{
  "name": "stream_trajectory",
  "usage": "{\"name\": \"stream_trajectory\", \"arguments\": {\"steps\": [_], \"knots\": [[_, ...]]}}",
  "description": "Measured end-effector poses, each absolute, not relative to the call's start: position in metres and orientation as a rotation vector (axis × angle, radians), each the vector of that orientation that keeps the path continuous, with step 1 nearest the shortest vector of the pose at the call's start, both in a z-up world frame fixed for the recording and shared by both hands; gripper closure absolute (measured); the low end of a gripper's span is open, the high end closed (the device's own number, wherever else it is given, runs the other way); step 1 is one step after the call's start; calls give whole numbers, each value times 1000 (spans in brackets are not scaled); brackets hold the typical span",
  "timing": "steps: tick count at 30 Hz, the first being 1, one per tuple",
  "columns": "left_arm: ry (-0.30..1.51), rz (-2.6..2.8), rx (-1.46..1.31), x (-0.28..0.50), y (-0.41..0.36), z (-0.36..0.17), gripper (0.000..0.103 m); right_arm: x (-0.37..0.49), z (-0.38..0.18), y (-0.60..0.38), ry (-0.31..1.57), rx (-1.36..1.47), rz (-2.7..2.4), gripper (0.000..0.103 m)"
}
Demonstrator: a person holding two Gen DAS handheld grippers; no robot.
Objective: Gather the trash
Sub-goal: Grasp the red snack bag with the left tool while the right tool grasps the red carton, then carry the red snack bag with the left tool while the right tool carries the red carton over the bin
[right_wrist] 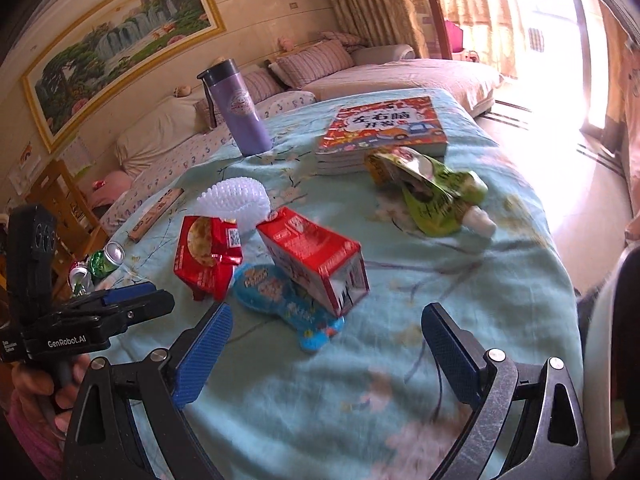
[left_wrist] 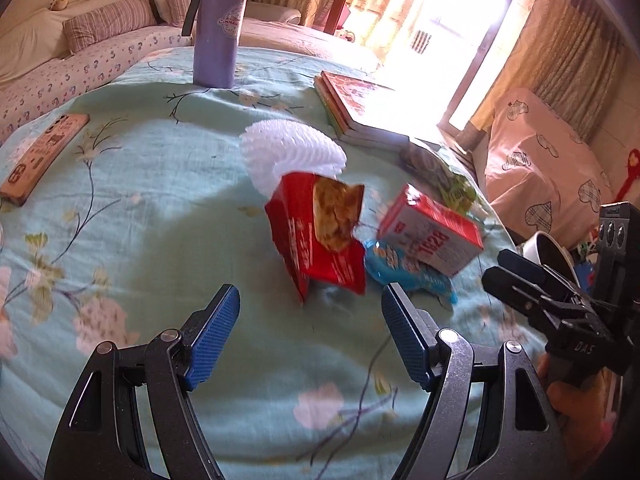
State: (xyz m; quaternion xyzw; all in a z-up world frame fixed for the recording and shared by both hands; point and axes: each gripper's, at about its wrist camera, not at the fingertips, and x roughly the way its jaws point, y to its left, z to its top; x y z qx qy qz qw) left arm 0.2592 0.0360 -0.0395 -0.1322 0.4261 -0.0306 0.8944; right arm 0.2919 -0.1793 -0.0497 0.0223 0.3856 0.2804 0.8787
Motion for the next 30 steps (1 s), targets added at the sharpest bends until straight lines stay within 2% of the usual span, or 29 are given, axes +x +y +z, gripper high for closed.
{"name": "stream_trajectory", "arguments": {"steps": [5,7,8,9,10,11,13,15,19,30], "knots": [[895,-73,-286,281,44,-44,29,320,-59,-162,840,17,612,8],[901,-82,-277,286,43,-46,40,327,-61,-156,845,3,617,13],[908,-95,-274,288,41,-48,55,329,-63,-154,850,-5,620,24],[917,-110,-272,289,39,-50,71,330,-65,-151,859,-18,617,42],[925,-124,-269,290,36,-52,78,330,-67,-150,866,-31,610,58],[924,-131,-266,290,34,-53,86,329,-68,-149,866,-38,602,58],[911,-147,-246,287,26,-51,88,324,-67,-153,851,-26,590,66],[894,-170,-228,283,17,-47,92,317,-64,-162,836,-11,562,69],[871,-236,-204,273,-7,-37,96,303,-52,-186,800,46,513,69],[830,-366,-146,240,-75,-11,96,250,-24,-265,717,169,385,69]]}}
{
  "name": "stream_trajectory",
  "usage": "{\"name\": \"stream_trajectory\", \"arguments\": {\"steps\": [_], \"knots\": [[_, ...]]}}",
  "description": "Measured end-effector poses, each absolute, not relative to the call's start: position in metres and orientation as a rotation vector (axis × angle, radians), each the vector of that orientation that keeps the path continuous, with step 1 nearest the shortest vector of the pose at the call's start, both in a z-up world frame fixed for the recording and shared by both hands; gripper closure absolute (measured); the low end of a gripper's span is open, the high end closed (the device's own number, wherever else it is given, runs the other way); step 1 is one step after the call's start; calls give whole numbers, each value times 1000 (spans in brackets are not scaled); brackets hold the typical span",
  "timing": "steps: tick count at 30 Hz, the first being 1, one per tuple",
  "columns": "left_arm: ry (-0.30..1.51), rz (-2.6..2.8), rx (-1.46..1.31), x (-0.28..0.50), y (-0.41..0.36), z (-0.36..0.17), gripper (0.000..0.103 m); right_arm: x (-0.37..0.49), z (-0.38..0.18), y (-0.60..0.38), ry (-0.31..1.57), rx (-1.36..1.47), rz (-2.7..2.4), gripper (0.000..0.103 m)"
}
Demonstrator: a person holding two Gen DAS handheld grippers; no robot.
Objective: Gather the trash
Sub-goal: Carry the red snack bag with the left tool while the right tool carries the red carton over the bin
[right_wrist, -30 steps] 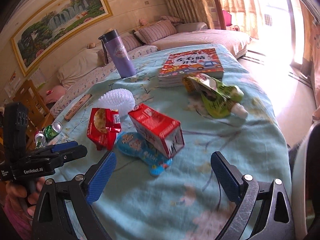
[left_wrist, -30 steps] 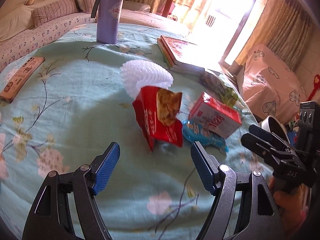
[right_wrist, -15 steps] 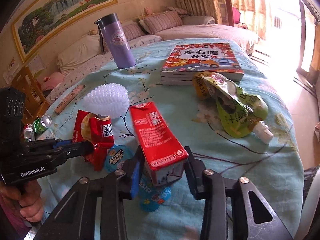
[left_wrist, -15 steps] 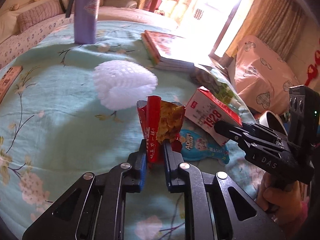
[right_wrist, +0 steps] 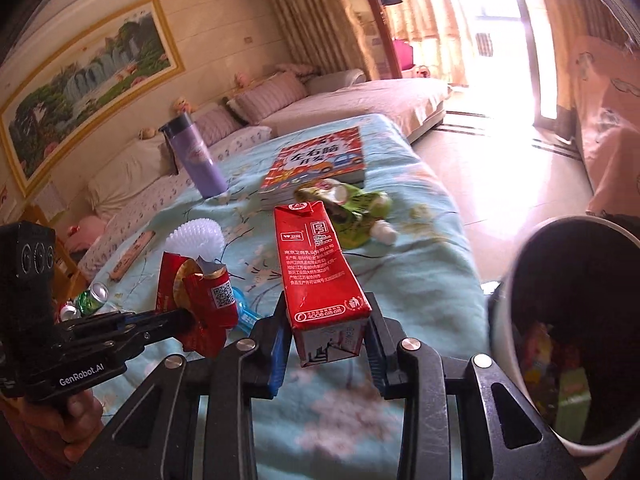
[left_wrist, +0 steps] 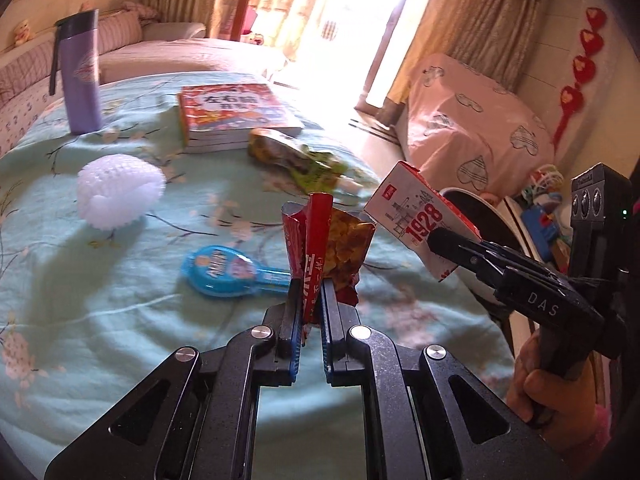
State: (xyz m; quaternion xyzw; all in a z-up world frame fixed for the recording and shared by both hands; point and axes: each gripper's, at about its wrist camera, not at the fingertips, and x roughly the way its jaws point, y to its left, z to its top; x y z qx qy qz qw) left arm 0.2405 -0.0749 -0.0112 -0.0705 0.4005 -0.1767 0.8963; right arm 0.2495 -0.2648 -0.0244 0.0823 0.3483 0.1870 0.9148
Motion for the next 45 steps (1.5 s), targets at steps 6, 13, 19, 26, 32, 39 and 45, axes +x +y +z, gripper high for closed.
{"name": "stream_trajectory", "arguments": {"steps": [6,13,19,26,32,39,45], "knots": [[837,-424,-109,229,-113,-10,96,224,-21,-299,702,203,334,69],[847,-468,-75,218,-145,-9,96,202,-23,-325,693,235,284,70],[858,-483,-59,215,-158,-10,96,187,-27,-341,688,259,256,70],[867,-502,-43,214,-171,-11,96,176,-31,-362,682,287,223,70],[867,-527,-20,214,-186,-9,96,168,-28,-375,658,299,197,70],[862,-551,11,217,-208,-3,96,166,-27,-398,645,317,150,70],[876,-569,27,226,-225,0,96,168,-26,-413,642,324,124,70]]}}
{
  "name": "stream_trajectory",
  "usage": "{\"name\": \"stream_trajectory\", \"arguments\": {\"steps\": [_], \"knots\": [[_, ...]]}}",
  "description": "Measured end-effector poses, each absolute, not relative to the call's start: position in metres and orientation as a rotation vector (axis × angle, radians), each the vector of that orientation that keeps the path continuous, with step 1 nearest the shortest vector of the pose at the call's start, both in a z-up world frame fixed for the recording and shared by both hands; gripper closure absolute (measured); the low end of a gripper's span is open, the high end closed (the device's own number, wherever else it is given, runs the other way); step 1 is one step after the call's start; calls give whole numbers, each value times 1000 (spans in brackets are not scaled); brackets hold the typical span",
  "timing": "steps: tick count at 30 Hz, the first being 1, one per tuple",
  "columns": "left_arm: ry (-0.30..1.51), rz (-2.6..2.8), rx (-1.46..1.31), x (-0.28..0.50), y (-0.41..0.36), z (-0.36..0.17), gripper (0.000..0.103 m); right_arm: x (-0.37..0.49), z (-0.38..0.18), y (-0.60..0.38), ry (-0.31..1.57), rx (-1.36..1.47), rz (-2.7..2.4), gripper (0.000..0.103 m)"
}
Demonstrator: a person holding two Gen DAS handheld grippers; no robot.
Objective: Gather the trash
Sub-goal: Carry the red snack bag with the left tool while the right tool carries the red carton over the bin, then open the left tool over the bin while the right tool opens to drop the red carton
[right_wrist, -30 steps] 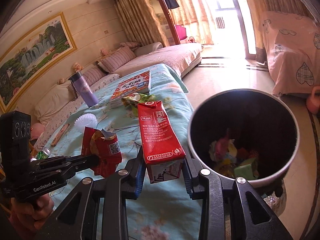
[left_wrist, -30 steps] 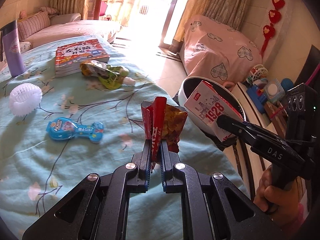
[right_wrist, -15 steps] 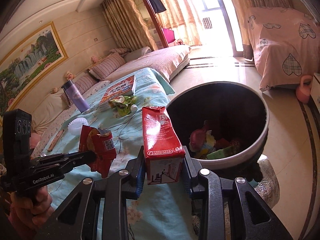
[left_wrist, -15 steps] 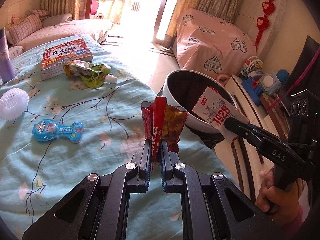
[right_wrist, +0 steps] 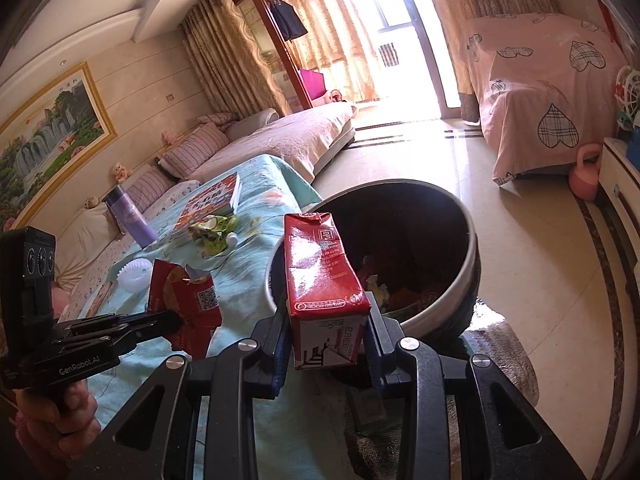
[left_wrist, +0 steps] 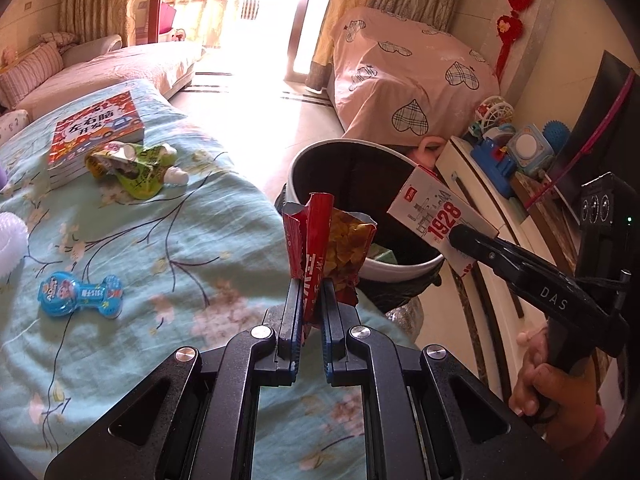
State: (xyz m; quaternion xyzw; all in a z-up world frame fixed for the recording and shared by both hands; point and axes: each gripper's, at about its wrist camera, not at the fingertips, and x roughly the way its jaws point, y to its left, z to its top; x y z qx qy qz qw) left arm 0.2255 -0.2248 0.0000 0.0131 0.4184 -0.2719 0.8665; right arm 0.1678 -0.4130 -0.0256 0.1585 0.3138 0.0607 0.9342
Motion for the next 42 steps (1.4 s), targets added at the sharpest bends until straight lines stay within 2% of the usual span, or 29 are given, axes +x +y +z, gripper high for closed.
{"name": "stream_trajectory", "arguments": {"steps": [16,32,35,37,40,41,42], "knots": [[885,-609,86,262,-281,10,96,190,-20,-439,660,320,84,70],[959,-616,109,294,-310,-6,95,218,-29,-453,714,311,57,70],[962,-616,112,297,-312,-7,89,223,-32,-457,725,317,55,70],[965,-618,111,299,-314,-7,87,227,-33,-458,733,323,55,70],[969,-624,104,299,-312,-7,75,231,-34,-460,745,328,65,68],[967,-624,100,298,-310,-6,63,231,-34,-461,743,331,63,68],[960,-621,98,297,-308,-6,54,230,-34,-461,742,337,61,61]]}}
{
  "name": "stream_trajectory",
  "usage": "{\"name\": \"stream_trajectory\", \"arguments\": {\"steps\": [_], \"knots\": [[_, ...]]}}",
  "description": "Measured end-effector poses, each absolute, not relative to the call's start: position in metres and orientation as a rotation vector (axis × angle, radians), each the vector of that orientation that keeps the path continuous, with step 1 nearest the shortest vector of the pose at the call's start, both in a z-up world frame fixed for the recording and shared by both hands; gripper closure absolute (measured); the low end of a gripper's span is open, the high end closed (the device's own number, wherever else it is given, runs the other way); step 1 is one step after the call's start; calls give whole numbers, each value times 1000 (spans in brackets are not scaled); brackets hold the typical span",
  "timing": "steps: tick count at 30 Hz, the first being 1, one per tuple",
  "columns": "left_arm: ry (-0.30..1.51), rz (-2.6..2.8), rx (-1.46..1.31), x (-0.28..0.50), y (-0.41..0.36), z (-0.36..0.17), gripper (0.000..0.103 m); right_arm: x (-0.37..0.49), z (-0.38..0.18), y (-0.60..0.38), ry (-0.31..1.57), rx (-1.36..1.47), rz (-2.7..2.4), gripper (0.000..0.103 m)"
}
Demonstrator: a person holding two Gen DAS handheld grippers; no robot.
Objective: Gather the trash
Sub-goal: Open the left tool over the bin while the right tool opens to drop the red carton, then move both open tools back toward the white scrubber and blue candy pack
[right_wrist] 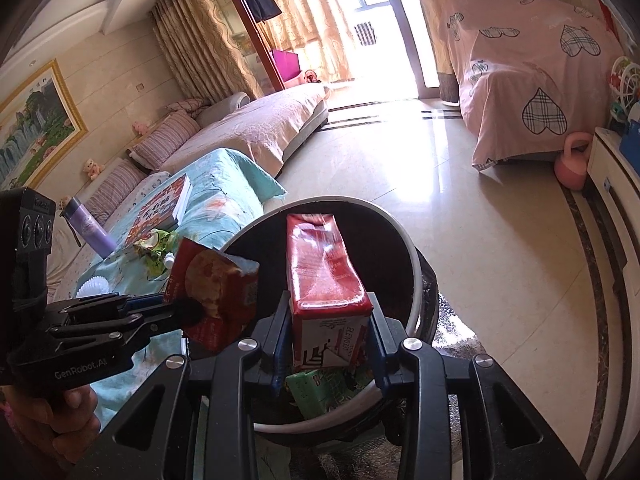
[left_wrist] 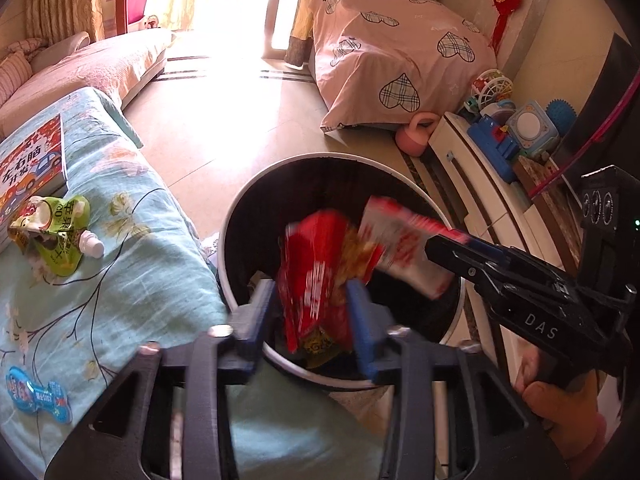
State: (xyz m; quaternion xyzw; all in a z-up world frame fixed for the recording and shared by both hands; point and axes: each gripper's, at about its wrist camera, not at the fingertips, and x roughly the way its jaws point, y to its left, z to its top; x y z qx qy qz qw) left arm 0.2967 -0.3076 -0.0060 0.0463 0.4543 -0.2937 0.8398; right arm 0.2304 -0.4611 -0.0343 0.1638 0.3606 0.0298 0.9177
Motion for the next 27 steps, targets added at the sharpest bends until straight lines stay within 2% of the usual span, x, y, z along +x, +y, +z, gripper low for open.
{"name": "stream_trajectory", "arguments": {"steps": [1,4,6,8,10,13,17,27], "knots": [[950,-618,95,295,-305,-5,53,229,-34,-463,738,345,61,54],[944,-616,82,289,-295,-5,53,223,-34,-466,717,366,54,44],[934,-613,63,283,-284,-4,52,217,-32,-465,708,377,54,42],[919,-599,46,277,-270,-2,49,212,-28,-461,693,381,70,36],[905,-582,25,270,-254,-1,45,206,-24,-452,671,371,80,19],[895,-545,-5,260,-224,-4,44,197,-17,-435,643,365,122,10],[877,-459,-65,246,-179,-8,39,190,-19,-403,654,344,196,7],[885,-266,-183,224,-72,-27,39,193,-35,-317,732,265,369,7]]}}
